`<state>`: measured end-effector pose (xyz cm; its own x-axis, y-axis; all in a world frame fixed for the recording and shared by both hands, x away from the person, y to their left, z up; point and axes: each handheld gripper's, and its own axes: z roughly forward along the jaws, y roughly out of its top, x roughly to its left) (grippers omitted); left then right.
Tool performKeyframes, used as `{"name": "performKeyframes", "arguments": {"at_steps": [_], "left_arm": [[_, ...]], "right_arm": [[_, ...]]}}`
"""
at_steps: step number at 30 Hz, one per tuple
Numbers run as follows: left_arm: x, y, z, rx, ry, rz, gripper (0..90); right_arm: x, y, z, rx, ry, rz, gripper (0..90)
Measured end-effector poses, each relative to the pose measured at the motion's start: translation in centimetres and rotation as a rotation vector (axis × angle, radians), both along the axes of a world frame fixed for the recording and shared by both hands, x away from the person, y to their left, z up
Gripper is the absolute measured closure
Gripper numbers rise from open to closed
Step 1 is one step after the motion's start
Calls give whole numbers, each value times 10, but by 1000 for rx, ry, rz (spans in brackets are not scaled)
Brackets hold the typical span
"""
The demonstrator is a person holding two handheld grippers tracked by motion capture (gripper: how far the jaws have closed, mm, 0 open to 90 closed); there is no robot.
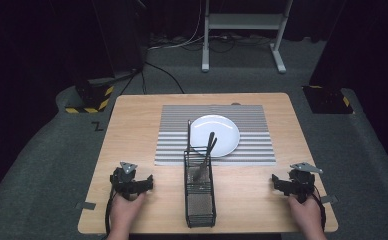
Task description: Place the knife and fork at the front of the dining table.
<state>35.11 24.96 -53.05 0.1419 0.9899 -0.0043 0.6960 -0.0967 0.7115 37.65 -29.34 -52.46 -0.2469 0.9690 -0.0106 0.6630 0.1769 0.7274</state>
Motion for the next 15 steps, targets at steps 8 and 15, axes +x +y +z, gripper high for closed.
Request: {"name": "performKeyframes", "arguments": {"at_steps": [8, 15], "left_arm": [[0, 0, 0, -2, 2, -5, 4], [0, 0, 0, -2, 2, -5, 4]], "right_arm": [[1, 0, 0, 1, 0, 8, 93], [2, -1, 0, 2, -1, 8, 95]]}}
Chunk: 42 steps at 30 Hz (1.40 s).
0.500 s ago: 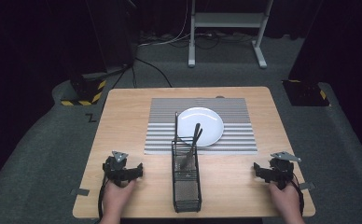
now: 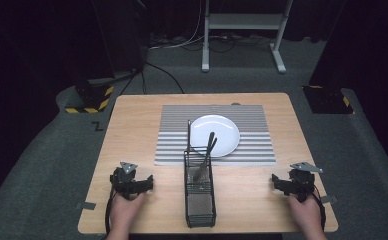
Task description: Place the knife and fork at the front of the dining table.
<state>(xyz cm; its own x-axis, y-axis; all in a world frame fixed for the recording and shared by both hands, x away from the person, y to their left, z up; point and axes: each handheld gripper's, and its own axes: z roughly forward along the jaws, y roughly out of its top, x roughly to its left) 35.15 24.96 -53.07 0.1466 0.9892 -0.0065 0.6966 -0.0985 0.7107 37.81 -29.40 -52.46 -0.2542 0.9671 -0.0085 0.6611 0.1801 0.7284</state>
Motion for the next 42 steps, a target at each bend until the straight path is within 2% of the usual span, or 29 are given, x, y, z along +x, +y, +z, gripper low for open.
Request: {"name": "performKeyframes", "arguments": {"at_steps": [9, 11, 13, 15, 16, 17, 18, 19, 21, 22, 25, 26, 29, 30, 31, 33, 35, 39, 40, 42], "left_arm": [[-2, 0, 0, 5, -1, -8, 8], [-3, -1, 1, 17, -11, -13, 14], [-5, -3, 2, 49, -17, -15, 15], [-6, -5, 3, 49, -21, -25, 16], [-10, -8, 6, 40, -39, -48, 15], [-10, -8, 6, 40, -39, -48, 15], [-14, -9, 10, 33, -67, -61, 15], [-14, -9, 10, 33, -67, -61, 15], [-18, -11, 17, 24, -120, -70, 15], [-20, -12, 19, 24, -133, -75, 15], [-22, -14, 22, 10, -147, -96, 16], [-24, -16, 25, -13, -155, -109, 16], [-26, -19, 29, -31, -170, -113, 16], [-27, -22, 32, -34, -189, -122, 15], [-27, -22, 32, -34, -189, -122, 13], [-29, -25, 37, -60, -212, -133, 13], [-32, -28, 43, -70, -250, -147, 13], [-35, -32, 48, -90, -282, -169, 6], [-37, -35, 51, -107, -302, -180, 6], [-39, -38, 56, -127, -316, -190, 6]], "right_arm": [[0, 0, 0, -1, 1, 0, 94], [0, 0, 0, -1, 0, 0, 94], [0, 0, 0, -1, 0, 0, 94], [0, 0, 0, -1, 0, 0, 94], [0, 0, 0, -1, 0, 0, 94], [0, 0, 0, -1, 0, 0, 94], [0, 0, 0, -1, 0, 0, 94], [0, 0, 0, -1, 0, 0, 94], [0, 0, 0, -2, 1, 0, 94], [0, 0, 0, -1, 0, 0, 94], [0, 0, 0, -1, 0, 0, 94], [0, 0, 0, -1, 0, 0, 94], [0, 0, 0, -2, 1, 0, 94], [0, 0, 0, -1, 0, 0, 94], [0, 0, 0, -1, 0, 0, 94], [0, 0, 0, -2, 1, 0, 94], [0, 0, 0, -2, 0, 0, 94], [0, 0, 0, -2, 0, 0, 94], [0, 0, 0, -2, 0, 0, 94], [0, 0, 0, -1, 0, 0, 94]]}}
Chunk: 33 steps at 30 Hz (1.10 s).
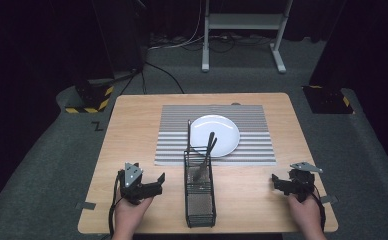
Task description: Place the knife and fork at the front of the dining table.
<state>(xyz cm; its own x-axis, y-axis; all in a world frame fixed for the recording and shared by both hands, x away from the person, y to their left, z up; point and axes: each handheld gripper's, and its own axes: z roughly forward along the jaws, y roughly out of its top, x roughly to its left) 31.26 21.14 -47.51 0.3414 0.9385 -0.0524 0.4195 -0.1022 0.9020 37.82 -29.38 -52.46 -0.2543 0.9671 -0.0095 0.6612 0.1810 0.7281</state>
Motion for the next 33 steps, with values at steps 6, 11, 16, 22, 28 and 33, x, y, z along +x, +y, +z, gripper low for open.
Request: {"name": "performKeyframes", "arguments": {"at_steps": [6, 11, 16, 22, 28, 33], "left_arm": [[-9, -8, 17, -20, -82, -12, 7], [-13, -17, 26, -50, -104, -40, 7], [-15, -26, 33, -50, -136, -48, 8], [-13, -35, 41, -56, -157, -86, 19], [-2, -48, 46, -37, -161, -88, 56], [15, -61, 51, -45, -147, -95, 127]], "right_arm": [[0, 0, 0, 1, 0, 0, 94], [0, 0, 0, 0, 0, 0, 94], [0, 0, 0, 0, 0, 0, 94], [0, 0, 0, -1, -1, 6, 95], [-1, 0, 0, 1, -1, 8, 95], [-1, 0, 0, 1, -2, 9, 95]]}}
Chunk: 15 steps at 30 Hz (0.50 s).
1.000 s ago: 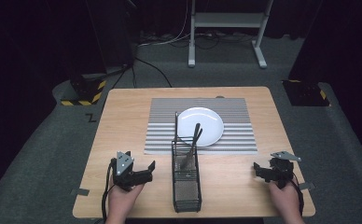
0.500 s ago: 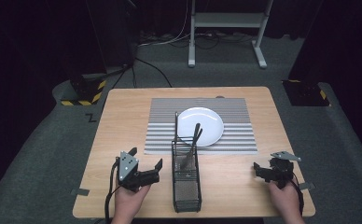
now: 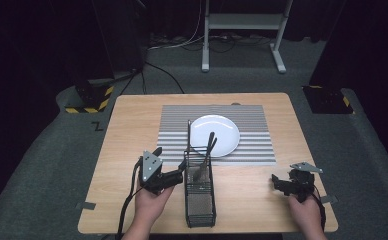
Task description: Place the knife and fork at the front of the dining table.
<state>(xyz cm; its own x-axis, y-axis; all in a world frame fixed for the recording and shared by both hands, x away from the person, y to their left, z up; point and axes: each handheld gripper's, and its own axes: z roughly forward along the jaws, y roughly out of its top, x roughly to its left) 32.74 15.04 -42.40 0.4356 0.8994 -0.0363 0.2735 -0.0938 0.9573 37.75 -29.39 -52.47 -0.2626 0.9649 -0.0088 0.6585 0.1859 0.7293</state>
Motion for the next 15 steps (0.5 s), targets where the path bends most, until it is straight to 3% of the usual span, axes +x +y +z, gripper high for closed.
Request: {"name": "performKeyframes", "arguments": {"at_steps": [8, 15], "left_arm": [[18, -16, -1, 34, 19, -31, 205], [24, -23, 0, 13, -3, -21, 302]], "right_arm": [[0, 0, 0, 0, 0, 1, 95], [0, 0, 0, 0, 0, 2, 95]]}}
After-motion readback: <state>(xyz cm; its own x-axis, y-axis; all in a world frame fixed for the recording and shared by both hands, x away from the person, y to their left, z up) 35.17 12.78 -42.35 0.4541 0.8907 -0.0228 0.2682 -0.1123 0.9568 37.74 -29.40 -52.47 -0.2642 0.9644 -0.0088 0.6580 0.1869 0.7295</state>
